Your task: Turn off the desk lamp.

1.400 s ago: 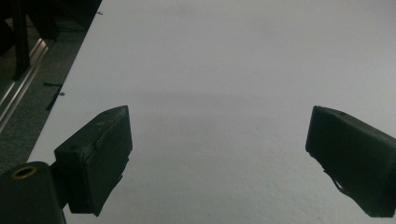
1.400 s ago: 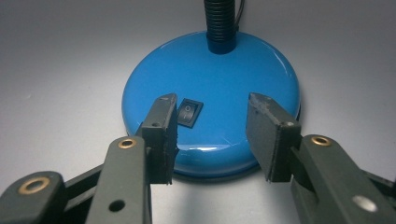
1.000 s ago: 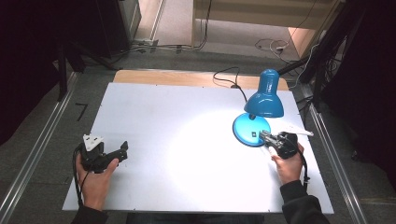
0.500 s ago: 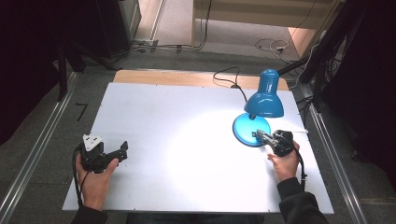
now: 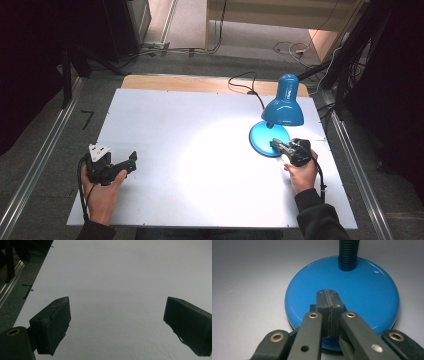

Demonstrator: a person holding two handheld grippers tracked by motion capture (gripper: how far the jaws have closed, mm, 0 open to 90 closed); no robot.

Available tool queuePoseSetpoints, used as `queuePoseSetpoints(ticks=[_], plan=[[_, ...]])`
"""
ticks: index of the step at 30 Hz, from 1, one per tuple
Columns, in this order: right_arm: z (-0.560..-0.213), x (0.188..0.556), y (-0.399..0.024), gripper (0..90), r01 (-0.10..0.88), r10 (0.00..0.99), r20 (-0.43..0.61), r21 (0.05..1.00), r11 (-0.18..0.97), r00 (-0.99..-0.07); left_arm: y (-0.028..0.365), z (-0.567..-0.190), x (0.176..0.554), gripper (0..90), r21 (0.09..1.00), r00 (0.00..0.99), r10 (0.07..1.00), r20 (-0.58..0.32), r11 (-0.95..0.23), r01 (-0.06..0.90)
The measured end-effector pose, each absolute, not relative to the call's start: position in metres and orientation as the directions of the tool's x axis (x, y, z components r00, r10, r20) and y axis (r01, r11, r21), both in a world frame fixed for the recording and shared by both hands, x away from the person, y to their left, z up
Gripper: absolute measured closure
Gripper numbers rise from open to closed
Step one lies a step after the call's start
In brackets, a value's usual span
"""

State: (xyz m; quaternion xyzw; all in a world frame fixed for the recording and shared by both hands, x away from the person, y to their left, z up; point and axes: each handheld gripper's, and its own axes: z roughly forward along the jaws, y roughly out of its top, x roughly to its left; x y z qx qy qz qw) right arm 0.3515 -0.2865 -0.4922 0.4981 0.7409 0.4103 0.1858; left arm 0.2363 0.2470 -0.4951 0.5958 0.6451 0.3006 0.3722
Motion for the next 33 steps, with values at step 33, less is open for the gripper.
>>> queuePoseSetpoints(ticks=[33], plan=[[-0.4953, 0.3599, -0.2854, 88.1, 0.592, 0.89, 0.139, 0.789, 0.165, -0.434, 0.2459, -0.4956, 0.2377, 8.2, 0.829, -0.004, 0.991, -0.134, 0.114, 0.547]])
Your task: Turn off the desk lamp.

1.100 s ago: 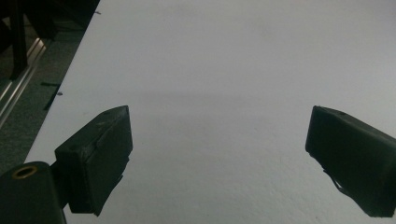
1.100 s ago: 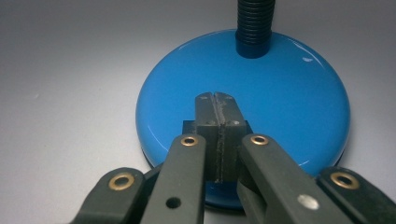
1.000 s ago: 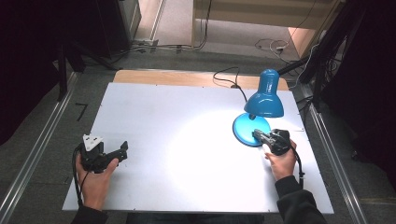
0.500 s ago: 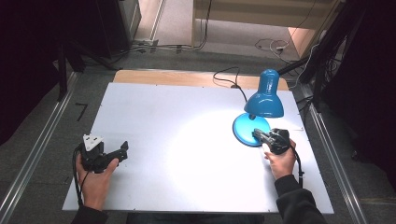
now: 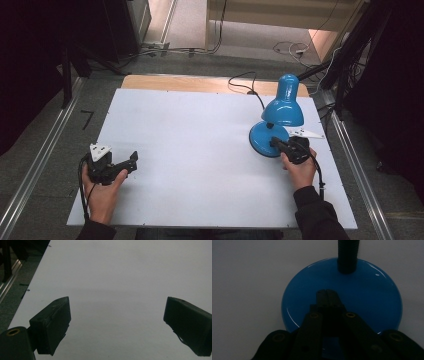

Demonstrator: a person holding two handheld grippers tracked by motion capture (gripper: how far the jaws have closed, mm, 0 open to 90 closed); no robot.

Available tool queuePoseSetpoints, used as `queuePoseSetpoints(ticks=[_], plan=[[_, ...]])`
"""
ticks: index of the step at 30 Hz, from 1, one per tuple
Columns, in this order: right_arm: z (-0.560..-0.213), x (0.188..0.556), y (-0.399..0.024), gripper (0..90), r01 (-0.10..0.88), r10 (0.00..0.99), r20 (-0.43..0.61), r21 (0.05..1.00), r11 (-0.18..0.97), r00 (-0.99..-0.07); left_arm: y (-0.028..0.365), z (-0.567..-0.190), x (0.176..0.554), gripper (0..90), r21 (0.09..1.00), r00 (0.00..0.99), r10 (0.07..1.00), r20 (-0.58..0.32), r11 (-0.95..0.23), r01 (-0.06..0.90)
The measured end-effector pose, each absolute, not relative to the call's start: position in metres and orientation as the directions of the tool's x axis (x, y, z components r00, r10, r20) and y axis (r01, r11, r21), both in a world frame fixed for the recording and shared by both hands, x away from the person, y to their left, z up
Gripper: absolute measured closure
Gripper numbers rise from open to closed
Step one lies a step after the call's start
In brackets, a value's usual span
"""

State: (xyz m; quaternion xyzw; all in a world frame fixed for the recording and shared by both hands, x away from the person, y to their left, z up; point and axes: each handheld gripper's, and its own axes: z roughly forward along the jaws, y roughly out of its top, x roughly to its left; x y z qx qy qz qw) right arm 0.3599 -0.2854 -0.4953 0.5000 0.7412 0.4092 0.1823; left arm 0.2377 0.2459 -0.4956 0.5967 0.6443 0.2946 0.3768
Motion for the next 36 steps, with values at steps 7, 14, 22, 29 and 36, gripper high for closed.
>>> queuePoseSetpoints(ticks=[7, 14, 22, 29, 36], plan=[[-0.496, 0.362, -0.286, 88.1, 0.575, 0.893, 0.127, 0.802, 0.165, -0.432, 0.247, -0.496, 0.238, 8.2, 0.829, -0.007, 0.99, -0.137, 0.119, 0.547], [-0.486, 0.357, -0.29, 79.6, 0.552, 0.885, 0.169, 0.826, 0.112, -0.433, 0.247, -0.496, 0.238, 8.2, 0.828, -0.006, 0.99, -0.138, 0.118, 0.548], [-0.481, 0.353, -0.289, 55.1, 0.546, 0.877, 0.191, 0.833, 0.093, -0.441, 0.247, -0.496, 0.238, 8.2, 0.829, -0.007, 0.99, -0.139, 0.12, 0.547], [-0.478, 0.349, -0.288, 34.6, 0.542, 0.883, 0.175, 0.834, 0.102, -0.436, 0.248, -0.496, 0.238, 8.2, 0.828, -0.008, 0.99, -0.141, 0.122, 0.547], [-0.479, 0.346, -0.287, 23.0, 0.538, 0.886, 0.146, 0.833, 0.131, -0.441, 0.248, -0.496, 0.238, 8.2, 0.826, -0.007, 0.989, -0.145, 0.125, 0.549]])
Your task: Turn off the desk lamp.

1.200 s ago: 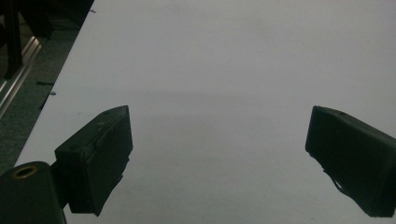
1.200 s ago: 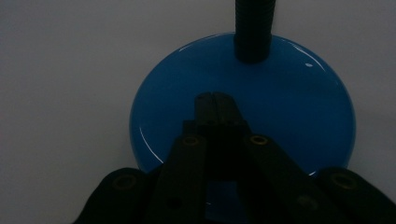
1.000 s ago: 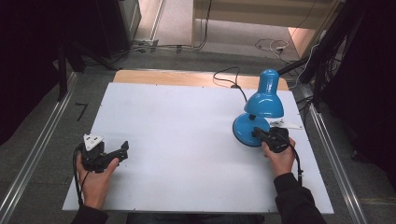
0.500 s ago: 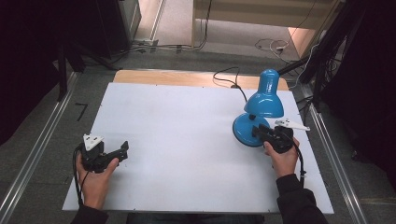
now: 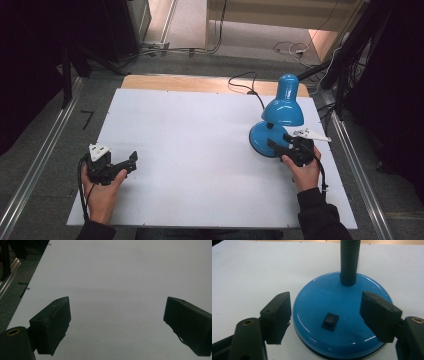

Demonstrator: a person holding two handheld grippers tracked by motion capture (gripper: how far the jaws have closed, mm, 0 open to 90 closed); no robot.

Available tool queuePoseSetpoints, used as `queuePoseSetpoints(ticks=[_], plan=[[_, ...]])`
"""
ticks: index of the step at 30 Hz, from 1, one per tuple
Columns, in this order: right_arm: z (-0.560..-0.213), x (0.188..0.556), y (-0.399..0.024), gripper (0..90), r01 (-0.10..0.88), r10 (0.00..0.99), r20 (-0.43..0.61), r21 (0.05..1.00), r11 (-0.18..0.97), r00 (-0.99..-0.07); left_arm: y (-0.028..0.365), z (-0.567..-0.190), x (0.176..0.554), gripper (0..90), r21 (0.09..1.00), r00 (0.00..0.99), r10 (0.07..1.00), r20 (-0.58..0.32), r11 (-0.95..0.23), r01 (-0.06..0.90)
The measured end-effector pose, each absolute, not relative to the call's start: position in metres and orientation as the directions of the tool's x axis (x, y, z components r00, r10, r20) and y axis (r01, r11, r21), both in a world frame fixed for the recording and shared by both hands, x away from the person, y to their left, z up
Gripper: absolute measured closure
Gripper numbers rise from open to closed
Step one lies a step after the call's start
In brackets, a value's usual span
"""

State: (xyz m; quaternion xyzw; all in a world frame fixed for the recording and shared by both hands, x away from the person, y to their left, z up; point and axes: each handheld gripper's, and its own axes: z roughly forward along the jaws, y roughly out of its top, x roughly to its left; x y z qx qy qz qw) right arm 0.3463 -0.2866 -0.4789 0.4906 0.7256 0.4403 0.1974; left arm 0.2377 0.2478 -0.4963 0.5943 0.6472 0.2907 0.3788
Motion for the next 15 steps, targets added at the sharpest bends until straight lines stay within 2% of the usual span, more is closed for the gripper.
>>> queuePoseSetpoints(ticks=[15], plan=[[-0.4798, 0.3445, -0.2872, 20.2, 0.539, 0.893, 0.128, 0.831, 0.142, -0.432, 0.2477, -0.4969, 0.2379, 8.2, 0.825, -0.006, 0.989, -0.148, 0.127, 0.55]])
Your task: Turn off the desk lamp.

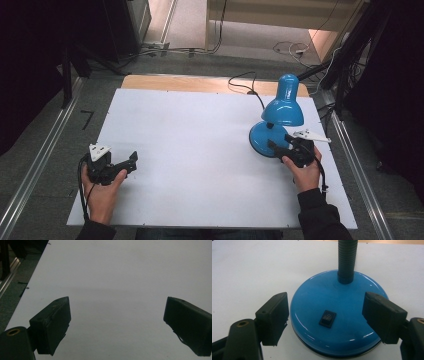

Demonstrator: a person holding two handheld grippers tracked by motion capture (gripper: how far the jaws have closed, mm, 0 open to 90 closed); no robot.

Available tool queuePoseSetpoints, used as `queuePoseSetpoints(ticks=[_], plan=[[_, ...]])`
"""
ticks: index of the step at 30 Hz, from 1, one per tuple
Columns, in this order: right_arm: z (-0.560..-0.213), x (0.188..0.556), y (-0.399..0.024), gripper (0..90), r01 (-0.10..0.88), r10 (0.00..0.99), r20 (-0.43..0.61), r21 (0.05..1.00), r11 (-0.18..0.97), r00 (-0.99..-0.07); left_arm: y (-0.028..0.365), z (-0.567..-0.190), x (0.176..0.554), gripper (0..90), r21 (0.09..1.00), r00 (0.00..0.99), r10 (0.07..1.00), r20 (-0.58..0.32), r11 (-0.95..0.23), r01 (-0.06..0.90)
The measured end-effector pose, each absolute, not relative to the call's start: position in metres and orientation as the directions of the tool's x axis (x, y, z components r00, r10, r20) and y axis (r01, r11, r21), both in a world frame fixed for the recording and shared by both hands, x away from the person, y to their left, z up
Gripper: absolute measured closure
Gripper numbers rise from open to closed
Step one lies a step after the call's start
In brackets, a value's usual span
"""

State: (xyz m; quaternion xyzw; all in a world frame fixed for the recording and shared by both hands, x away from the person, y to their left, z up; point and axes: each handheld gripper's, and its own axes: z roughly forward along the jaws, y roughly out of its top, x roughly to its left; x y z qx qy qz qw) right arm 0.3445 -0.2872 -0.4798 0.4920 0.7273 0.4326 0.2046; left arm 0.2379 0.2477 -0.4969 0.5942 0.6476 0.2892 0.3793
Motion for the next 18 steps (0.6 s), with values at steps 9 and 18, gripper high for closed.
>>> queuePoseSetpoints(ticks=[9, 18], plan=[[-0.48, 0.3437, -0.2885, 20.2, 0.545, 0.896, 0.128, 0.827, 0.141, -0.426, 0.2477, -0.497, 0.2378, 8.2, 0.825, -0.008, 0.989, -0.148, 0.128, 0.55], [-0.4803, 0.3422, -0.2889, 20.2, 0.55, 0.896, 0.125, 0.822, 0.147, -0.427, 0.2482, -0.4967, 0.2372, 8.2, 0.826, -0.007, 0.989, -0.148, 0.128, 0.549]])
